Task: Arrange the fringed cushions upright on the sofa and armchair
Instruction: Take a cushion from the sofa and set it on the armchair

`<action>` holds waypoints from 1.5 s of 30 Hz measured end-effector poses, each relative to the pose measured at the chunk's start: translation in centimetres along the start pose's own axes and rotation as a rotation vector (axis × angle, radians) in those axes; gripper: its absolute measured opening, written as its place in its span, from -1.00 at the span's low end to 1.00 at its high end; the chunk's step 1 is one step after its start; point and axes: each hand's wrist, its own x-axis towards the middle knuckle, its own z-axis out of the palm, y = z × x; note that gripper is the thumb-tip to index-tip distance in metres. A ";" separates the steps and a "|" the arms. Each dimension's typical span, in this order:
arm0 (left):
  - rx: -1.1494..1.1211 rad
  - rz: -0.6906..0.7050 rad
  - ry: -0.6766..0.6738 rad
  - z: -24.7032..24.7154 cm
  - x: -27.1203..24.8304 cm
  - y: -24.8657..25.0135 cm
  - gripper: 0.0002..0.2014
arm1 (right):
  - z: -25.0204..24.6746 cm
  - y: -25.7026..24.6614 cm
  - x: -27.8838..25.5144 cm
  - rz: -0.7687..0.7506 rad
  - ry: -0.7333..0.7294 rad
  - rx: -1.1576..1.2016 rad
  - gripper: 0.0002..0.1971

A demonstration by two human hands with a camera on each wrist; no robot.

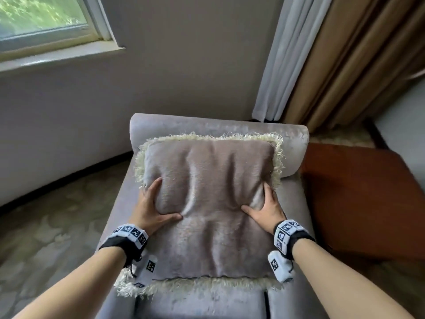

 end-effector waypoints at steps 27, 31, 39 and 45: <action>0.138 -0.010 0.046 21.7 16.8 -18.8 0.05 | 17.0 18.3 19.2 0.087 0.216 0.155 0.25; 0.206 -0.059 0.075 23.9 18.1 -20.1 -0.15 | 19.5 21.2 20.8 0.059 0.215 0.180 0.22; 0.308 -0.086 0.022 25.4 19.5 -22.8 -0.20 | 22.8 25.6 23.1 0.113 0.102 0.126 0.13; 0.396 0.053 -0.005 24.4 18.8 -22.2 -0.03 | 20.9 24.9 22.6 -0.010 0.101 0.042 0.13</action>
